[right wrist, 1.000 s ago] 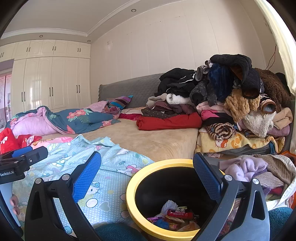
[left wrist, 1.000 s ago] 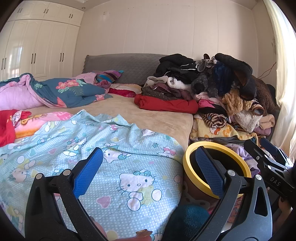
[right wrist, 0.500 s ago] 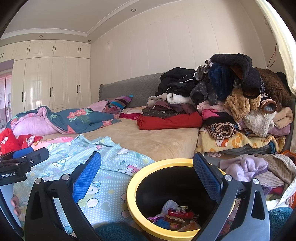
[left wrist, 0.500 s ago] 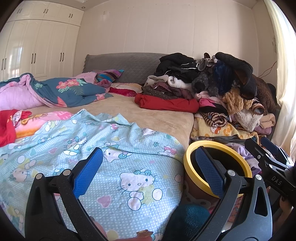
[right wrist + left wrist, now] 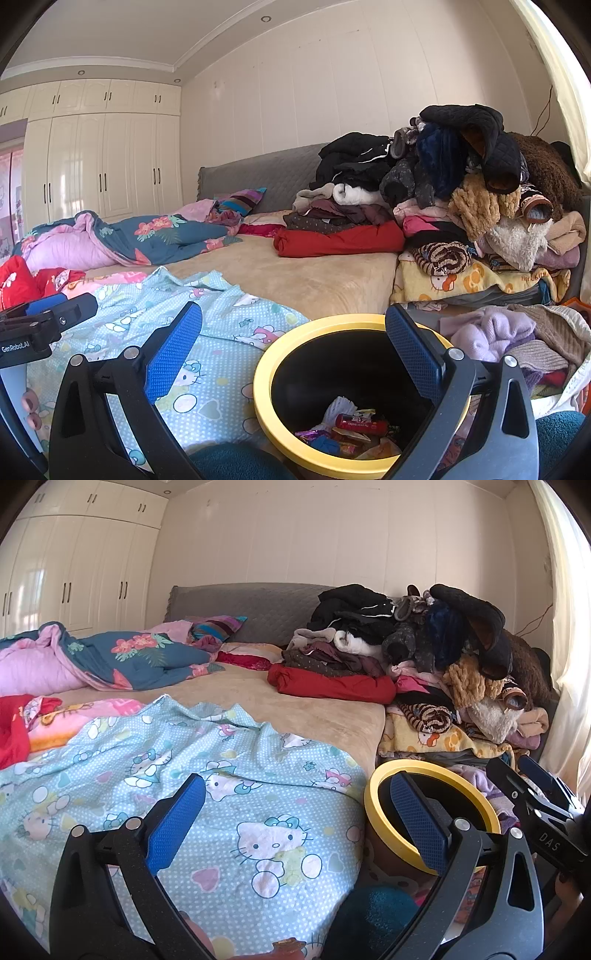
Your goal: Collect trash
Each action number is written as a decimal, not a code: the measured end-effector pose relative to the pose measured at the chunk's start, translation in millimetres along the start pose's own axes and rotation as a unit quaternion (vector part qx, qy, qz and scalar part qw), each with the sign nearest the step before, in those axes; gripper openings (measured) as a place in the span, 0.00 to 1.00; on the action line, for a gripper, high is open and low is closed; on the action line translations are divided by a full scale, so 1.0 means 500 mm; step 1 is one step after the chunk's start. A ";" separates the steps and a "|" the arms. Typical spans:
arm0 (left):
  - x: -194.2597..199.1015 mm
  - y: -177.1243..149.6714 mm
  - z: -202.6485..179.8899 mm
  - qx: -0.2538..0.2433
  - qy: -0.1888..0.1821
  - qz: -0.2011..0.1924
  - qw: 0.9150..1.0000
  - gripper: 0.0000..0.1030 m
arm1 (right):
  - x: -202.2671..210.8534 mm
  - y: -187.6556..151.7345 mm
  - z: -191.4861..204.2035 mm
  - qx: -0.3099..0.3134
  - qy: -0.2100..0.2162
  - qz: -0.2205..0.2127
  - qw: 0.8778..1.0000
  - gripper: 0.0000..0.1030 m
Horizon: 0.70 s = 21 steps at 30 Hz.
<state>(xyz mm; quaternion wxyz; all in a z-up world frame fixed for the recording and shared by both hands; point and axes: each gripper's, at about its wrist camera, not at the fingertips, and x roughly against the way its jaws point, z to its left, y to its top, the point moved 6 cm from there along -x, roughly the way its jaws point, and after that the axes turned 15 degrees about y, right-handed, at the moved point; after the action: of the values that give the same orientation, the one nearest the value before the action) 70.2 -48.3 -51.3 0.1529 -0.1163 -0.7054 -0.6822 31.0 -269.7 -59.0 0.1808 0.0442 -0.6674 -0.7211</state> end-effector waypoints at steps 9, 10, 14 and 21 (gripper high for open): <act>-0.001 -0.007 -0.002 -0.001 0.005 0.004 1.000 0.89 | 0.001 -0.001 0.004 0.000 0.001 0.000 1.000 0.94; -0.001 -0.009 -0.002 -0.001 0.006 0.004 1.000 0.89 | -0.001 -0.002 0.005 0.000 0.002 0.000 1.000 0.94; -0.007 -0.015 -0.004 -0.003 0.020 0.009 1.000 0.89 | -0.010 -0.002 0.018 0.001 0.008 0.002 1.000 0.94; -0.053 -0.028 0.063 0.019 0.042 0.064 0.997 0.89 | -0.056 0.016 0.077 0.006 0.054 0.011 0.998 0.94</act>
<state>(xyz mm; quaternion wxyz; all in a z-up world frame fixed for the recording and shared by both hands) 87.8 -16.2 -75.1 0.2277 -0.1295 -0.7027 -0.6615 46.9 -224.6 -52.2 0.2247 0.0768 -0.6617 -0.7112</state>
